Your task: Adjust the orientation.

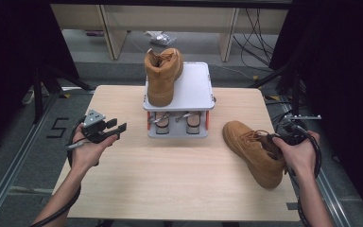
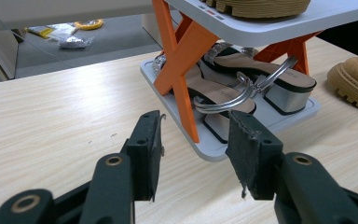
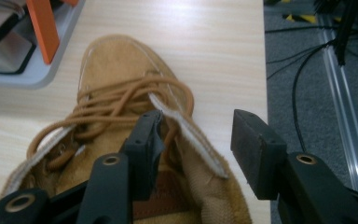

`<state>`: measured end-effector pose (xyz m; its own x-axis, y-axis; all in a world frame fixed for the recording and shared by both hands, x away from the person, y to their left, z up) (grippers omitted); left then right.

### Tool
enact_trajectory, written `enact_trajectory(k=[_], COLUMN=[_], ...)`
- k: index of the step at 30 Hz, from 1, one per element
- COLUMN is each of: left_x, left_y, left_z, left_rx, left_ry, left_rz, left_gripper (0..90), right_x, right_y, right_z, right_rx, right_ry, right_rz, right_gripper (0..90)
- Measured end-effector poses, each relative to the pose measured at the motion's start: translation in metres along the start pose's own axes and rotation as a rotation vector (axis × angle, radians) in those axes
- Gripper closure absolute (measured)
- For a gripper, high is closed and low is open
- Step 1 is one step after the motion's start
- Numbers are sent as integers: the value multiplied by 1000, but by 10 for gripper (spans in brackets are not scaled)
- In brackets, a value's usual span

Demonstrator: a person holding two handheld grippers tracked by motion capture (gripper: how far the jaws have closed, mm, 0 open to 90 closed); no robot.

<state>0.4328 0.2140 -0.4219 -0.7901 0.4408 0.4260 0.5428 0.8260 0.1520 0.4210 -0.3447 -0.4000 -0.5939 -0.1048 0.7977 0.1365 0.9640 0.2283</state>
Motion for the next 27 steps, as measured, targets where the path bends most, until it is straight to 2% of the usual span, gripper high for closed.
enact_trajectory(k=[1,2,3,4,6,7,10,14,15,18,19,22,23,26,27], left_x=[0,0,-1,0,0,0,-1,-2,-2,-3,-3,-2,-3,-3,-3], left_y=[0,0,0,0,0,0,0,-1,-1,-1,-1,-1,-1,0,0], left_z=[0,1,1,2,2,3,4,5,5,6,6,7,7,8,9], left_rx=[-2,-3,-4,-5,-6,-5,-4,1,-1,-3,-3,-5,-3,0,1], left_ry=[3,5,6,7,9,10,13,9,15,19,19,21,21,23,25], left_rz=[1,0,0,-2,-3,-2,-2,5,2,5,4,4,5,6,6], left_gripper=[539,538,536,534,532,531,529,528,528,529,529,529,529,528,529], right_x=[-4,-5,-8,-9,-12,-12,-14,-15,-16,-17,-17,-20,-21,-23,-22], right_y=[-2,-6,-3,-7,-7,-8,-10,-11,-11,-12,-11,-8,-7,-11,-8], right_z=[1,-1,1,0,1,0,-3,-7,-8,-10,-10,-9,-8,-10,-8], right_rx=[33,73,30,86,83,91,101,117,116,126,124,88,89,137,88], right_ry=[-28,-8,1,3,26,34,59,102,112,132,159,181,207,209,220], right_rz=[1,-10,-1,-9,-24,-12,-20,-33,-49,-49,-47,-37,-41,-52,-68], right_gripper=[544,552,561,574,608,628,676,707,710,707,704,701,709,772,786])
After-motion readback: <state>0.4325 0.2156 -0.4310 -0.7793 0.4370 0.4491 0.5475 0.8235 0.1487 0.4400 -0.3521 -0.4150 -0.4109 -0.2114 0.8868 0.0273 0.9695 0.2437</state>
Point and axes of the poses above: each handheld gripper's, and its own axes: x roughly backward along the jaws, z roughly out of its underside, y roughly to its left, the point moved 2 cm from there along -x, roughly forward along the jaws, and after that the axes turned 15 degrees about -x, right-handed, at the moved point
